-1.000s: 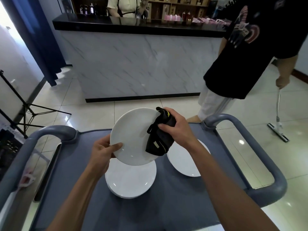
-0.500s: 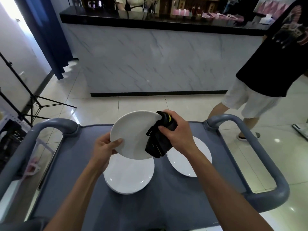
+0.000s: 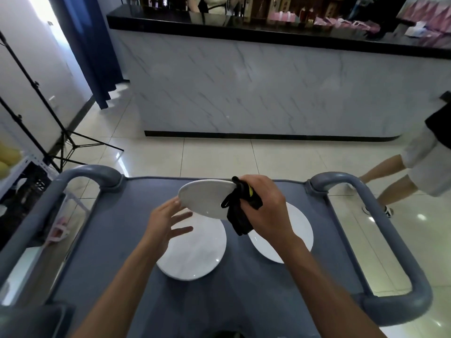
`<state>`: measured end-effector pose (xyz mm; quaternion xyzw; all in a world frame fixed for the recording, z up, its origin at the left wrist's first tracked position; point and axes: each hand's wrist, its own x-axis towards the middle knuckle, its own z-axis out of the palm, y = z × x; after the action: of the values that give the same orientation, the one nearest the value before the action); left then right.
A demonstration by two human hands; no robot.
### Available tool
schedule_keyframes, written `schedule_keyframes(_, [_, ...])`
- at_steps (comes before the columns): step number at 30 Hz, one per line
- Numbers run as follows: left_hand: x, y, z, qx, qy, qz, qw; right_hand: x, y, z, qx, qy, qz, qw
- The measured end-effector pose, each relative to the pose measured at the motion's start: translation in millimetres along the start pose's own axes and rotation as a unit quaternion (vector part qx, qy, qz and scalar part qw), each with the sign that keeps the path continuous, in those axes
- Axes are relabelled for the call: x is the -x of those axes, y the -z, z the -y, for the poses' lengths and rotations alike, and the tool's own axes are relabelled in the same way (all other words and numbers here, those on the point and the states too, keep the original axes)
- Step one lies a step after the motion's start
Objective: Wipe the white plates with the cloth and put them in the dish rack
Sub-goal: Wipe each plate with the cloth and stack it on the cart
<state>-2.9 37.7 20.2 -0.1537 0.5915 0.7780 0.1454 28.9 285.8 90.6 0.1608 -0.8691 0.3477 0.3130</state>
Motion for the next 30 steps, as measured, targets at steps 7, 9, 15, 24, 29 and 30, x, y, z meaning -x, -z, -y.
schedule_keyframes(7, [18,-3,-12,0.032,0.164,0.031,0.985,17,-12,0,0.051,0.062,-0.033,0.996])
schedule_keyframes(9, [20,-8,-19,0.052,0.164,0.041,0.984,21,-17,0,0.064,0.088,-0.034,0.993])
schedule_keyframes(15, [25,-13,-26,0.071,0.166,0.026,0.983,33,-27,8,0.079,0.134,-0.044,0.987])
schedule_keyframes(24, [25,-5,-20,0.245,0.138,0.011,0.96,51,-23,14,0.076,0.144,0.037,0.986])
schedule_keyframes(29, [22,6,-16,0.223,0.112,0.023,0.968,65,-22,9,0.082,0.14,0.112,0.98])
schedule_keyframes(30, [22,7,-15,0.213,0.095,0.026,0.972,67,-22,9,0.08,0.137,0.12,0.98])
